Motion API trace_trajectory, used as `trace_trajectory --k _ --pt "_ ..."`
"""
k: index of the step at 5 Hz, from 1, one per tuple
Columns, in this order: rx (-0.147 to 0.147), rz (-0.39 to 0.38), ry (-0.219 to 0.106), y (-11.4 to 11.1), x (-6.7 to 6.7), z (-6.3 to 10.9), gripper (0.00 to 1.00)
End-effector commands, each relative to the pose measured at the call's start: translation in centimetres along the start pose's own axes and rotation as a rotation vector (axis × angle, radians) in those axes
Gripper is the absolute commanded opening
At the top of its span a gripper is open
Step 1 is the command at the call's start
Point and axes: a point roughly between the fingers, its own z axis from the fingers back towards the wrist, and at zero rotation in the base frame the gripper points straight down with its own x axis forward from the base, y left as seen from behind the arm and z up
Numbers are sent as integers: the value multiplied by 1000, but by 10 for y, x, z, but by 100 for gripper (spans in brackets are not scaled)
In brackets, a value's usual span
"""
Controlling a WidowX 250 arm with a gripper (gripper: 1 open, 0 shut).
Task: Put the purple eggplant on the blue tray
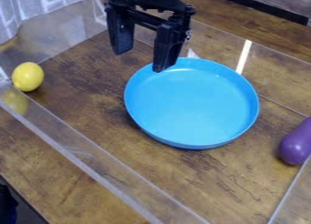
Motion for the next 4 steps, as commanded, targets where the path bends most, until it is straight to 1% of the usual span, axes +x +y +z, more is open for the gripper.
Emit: trace_trajectory --k 1,2,3,4 --pt "-2 -8 13 -3 1 -6 100" --pt "-7 -24 22 -10 5 -12 100" --pt "-13 -72 14 -29 15 -20 100" --pt "-10 -132 -2 -60 27 -27 100"
